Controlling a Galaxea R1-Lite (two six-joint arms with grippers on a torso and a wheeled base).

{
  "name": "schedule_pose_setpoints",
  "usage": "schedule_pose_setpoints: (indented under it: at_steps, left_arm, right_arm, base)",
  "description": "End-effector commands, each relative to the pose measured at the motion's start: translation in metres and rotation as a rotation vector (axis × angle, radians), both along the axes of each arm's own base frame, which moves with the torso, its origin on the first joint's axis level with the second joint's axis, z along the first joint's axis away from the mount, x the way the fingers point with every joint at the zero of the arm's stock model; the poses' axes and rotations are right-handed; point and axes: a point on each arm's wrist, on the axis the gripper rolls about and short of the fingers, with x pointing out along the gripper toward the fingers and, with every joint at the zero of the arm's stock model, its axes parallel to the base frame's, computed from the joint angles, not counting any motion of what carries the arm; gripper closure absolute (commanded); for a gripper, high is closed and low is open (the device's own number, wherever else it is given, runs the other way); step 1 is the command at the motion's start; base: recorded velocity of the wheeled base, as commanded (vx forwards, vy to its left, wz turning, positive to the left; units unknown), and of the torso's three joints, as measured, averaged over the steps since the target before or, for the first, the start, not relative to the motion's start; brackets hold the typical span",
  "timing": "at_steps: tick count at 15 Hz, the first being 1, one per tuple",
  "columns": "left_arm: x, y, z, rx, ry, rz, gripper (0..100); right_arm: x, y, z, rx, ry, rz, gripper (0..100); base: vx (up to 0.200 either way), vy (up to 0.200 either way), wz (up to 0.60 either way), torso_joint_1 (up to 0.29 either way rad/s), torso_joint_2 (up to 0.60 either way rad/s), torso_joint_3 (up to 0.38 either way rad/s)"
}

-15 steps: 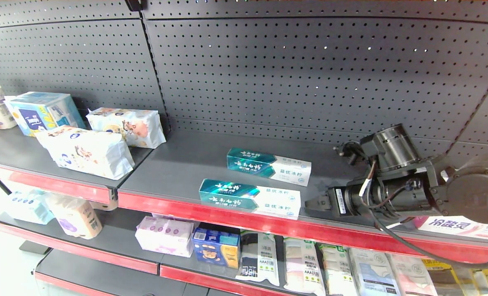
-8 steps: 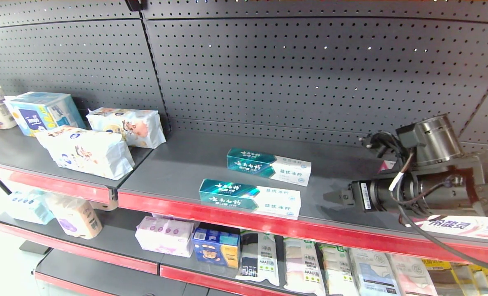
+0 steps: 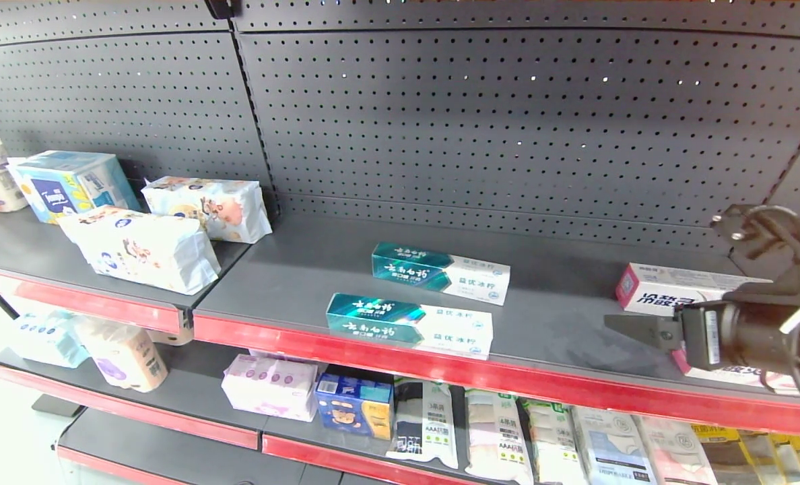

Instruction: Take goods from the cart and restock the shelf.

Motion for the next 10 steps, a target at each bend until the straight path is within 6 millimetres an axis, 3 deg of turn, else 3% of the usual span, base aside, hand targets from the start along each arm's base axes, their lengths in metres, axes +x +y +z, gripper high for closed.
schedule_pose_setpoints:
  at_steps: [1,5,10]
  left_arm:
    - [0.000,0.000,0.000,-0.001,0.000,0.001,0]
    - [0.000,0.000,0.000,-0.001,0.000,0.001,0]
    - [0.000,0.000,0.000,-0.001,0.000,0.001,0]
  right_arm:
    - [-0.038,-0.036,0.005,-0.085,-0.113,-0.084,0]
    - [-0.073,-0.058,-0.001,-0.110,-0.176,-0.209,0]
    - [-0.112,-0.064,-0.025,-0.105,-0.210,-0.269,0]
  base:
    - [0.000,0.000,0.00,0.000,0.00,0.000]
    - [0.000,0.000,0.00,0.000,0.00,0.000]
    - [0.000,0.000,0.00,0.000,0.00,0.000]
